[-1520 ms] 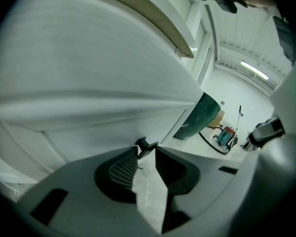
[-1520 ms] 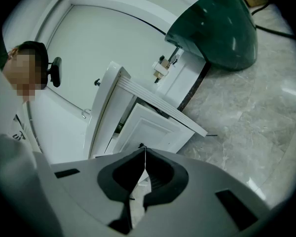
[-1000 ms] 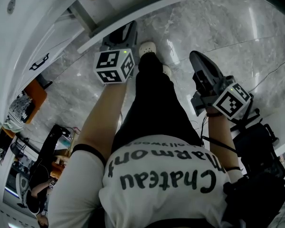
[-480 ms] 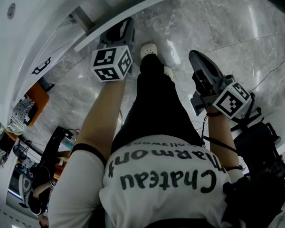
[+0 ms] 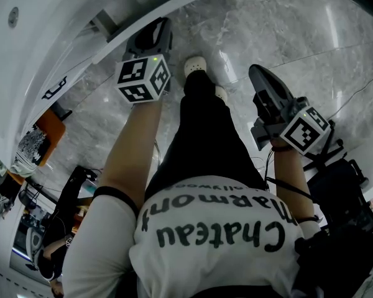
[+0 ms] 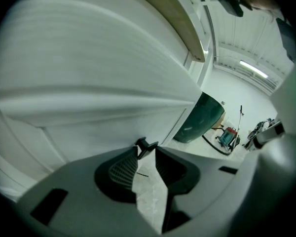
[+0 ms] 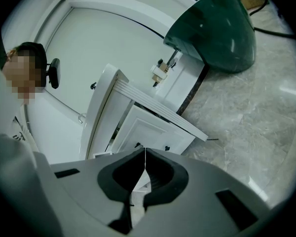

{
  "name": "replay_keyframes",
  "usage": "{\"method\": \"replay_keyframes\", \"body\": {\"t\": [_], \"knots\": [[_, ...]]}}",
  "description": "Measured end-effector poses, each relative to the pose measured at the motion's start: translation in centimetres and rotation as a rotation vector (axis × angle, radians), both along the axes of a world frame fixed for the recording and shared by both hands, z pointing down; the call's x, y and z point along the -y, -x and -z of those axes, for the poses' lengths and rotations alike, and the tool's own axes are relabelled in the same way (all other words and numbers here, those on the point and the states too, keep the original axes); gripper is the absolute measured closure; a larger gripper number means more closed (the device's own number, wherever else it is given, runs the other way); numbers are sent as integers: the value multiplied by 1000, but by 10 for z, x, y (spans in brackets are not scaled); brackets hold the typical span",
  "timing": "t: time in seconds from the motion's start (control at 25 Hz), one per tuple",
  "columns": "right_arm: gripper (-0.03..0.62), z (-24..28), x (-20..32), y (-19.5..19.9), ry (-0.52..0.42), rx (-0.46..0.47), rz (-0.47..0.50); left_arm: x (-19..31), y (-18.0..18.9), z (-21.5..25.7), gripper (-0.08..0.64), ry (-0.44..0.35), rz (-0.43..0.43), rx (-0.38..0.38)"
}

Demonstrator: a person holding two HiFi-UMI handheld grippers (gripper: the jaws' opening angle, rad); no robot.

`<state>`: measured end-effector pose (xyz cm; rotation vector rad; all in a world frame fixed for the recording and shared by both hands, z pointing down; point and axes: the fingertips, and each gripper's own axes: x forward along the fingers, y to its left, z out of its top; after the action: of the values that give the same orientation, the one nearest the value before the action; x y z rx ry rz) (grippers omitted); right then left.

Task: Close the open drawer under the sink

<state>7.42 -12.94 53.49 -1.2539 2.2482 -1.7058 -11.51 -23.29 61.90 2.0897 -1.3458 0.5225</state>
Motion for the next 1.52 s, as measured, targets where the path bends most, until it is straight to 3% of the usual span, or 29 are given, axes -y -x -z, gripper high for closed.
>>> {"method": "replay_keyframes", "body": {"t": [1.52], "knots": [[580, -7, 3, -13, 12, 31, -60, 25, 12, 3, 442, -15, 74, -8]]}}
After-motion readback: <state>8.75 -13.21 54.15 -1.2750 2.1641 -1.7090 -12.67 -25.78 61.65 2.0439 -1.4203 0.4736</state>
